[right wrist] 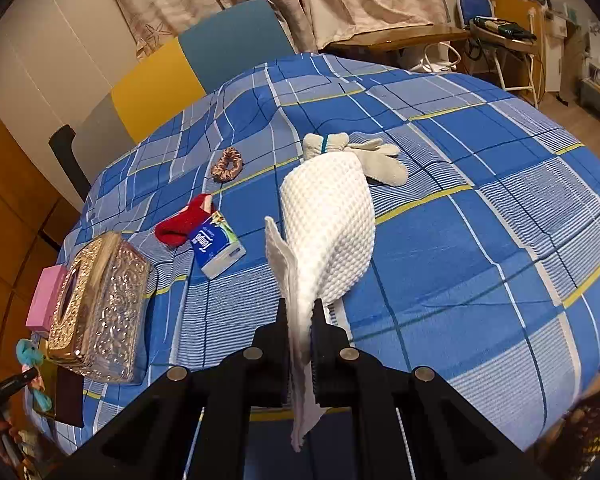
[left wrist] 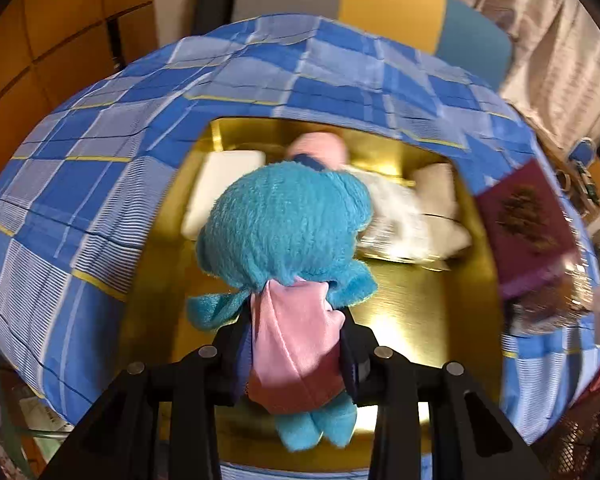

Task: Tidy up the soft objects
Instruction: 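Carry the teal plush toy into the gold tray and open the left gripper, then lower the white waffle towel into the gold tray and open the right gripper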

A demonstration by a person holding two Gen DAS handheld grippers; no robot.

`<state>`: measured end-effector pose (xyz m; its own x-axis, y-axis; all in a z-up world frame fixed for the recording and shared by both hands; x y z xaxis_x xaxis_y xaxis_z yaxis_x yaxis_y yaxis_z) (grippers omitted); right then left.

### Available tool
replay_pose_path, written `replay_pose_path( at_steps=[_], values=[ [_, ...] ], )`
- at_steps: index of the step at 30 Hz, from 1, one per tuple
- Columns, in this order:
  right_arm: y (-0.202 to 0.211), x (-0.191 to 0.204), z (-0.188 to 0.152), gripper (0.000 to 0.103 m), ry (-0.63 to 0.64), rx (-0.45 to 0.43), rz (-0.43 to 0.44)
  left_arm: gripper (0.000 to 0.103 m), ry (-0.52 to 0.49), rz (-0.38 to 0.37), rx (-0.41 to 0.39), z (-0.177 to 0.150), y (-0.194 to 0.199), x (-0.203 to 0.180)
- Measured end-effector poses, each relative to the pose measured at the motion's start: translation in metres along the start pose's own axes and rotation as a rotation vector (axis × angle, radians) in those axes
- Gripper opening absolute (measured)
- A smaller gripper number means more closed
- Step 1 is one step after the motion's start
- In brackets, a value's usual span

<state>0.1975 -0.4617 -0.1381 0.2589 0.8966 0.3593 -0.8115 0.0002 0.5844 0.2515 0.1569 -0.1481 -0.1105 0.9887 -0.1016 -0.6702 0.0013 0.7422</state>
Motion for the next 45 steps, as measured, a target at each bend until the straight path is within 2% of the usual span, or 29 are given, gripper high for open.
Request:
replay_pose_path(
  at_steps=[5,8,13,18,22,24,28,30,34,40,45],
  values=[
    [0.021,0.012,0.001,0.008,-0.001,-0.022,0.015,0.037,-0.021,0.085,0.063,-0.007,-0.025,0.039],
    [0.031,0.021,0.001,0.008,0.007,-0.032,0.026,0.042,-0.016,0.082,0.091,-0.013,-0.030,0.048],
    [0.046,0.048,0.006,0.008,0.040,-0.054,0.059,0.049,0.017,0.083,0.069,-0.020,-0.019,0.048],
    [0.061,0.084,0.014,0.008,0.062,-0.090,0.116,0.049,0.102,0.068,-0.006,-0.026,0.008,0.048],
    [0.072,0.121,0.015,0.008,0.094,-0.104,0.185,0.049,0.164,0.069,-0.119,-0.027,0.037,0.047],
    [0.077,0.141,0.014,0.008,0.110,-0.105,0.227,0.049,0.228,0.040,-0.194,-0.028,0.053,0.046],
    [0.082,0.195,0.007,0.008,0.141,-0.087,0.335,0.049,0.328,-0.022,-0.255,-0.042,0.071,0.036],
    [0.082,0.225,-0.002,0.008,0.156,-0.059,0.396,0.049,0.351,-0.049,-0.258,-0.045,0.071,0.031],
    [0.078,0.278,-0.025,0.008,0.202,-0.011,0.482,0.049,0.353,-0.054,-0.272,-0.058,0.078,0.022],
    [0.063,0.361,-0.084,0.008,0.280,0.113,0.596,0.049,0.333,-0.043,-0.294,-0.065,0.089,0.019],
    [0.029,0.418,-0.145,0.008,0.334,0.257,0.633,0.049,0.331,-0.012,-0.316,-0.067,0.097,0.028]
  ],
)
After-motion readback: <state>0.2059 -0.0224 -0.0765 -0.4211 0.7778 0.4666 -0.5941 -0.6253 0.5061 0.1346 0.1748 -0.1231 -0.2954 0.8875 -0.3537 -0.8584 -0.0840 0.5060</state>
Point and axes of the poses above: each gripper's, at about its wrist camera, not at the fingertips, and y roughly against the way its jaws point, x to its left, z to its top, the point moved 7 cm from there along -y, roughly the way its jaws point, and after that the axes turned 14 degrees about -x, right-handed, at the moved point
